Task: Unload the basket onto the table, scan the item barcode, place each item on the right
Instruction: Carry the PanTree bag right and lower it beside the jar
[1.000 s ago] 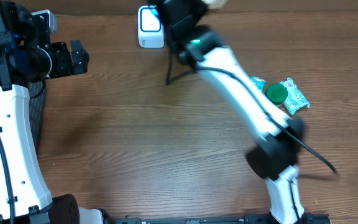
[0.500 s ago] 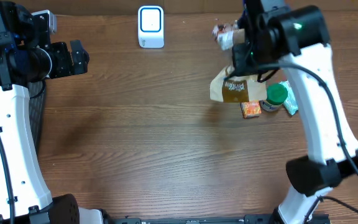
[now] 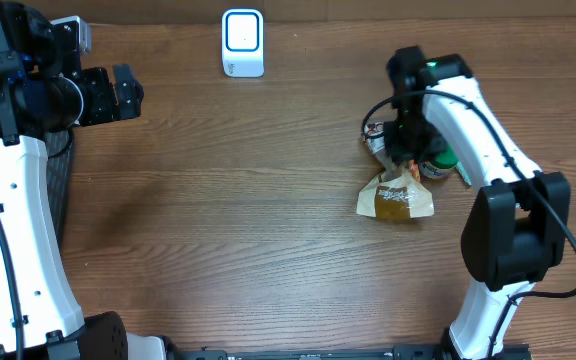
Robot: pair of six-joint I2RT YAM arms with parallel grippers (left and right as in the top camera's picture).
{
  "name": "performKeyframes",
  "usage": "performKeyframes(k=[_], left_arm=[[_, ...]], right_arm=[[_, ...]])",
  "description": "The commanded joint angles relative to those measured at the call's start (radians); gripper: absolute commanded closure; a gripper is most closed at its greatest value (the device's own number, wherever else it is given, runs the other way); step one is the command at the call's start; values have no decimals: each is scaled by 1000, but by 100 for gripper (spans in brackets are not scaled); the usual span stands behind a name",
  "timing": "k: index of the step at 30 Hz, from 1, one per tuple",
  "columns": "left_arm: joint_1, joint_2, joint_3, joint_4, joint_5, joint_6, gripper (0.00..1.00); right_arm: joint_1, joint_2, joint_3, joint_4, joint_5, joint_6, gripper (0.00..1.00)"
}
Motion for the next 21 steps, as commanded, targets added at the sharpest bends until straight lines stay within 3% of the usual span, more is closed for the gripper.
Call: performKeyframes(k=[1,3,8,13,21], left_arm=[[-5,2,8,0,9,-13,0],[-5,2,8,0,8,-13,0],[-5,2,8,0,8,-13,1],[-5,2,8,0,8,-13,0],[-5,2,8,0,8,-13,0]], right_arm=[[-20,-16,23,33,64,-34,43],[-19,-16,56,27,66,-37,40],[24,-18,171,-25,-108,-37,44],[104,-18,175,-22,-204,-37,68],[150,-14,95,66,-273,-21,75]])
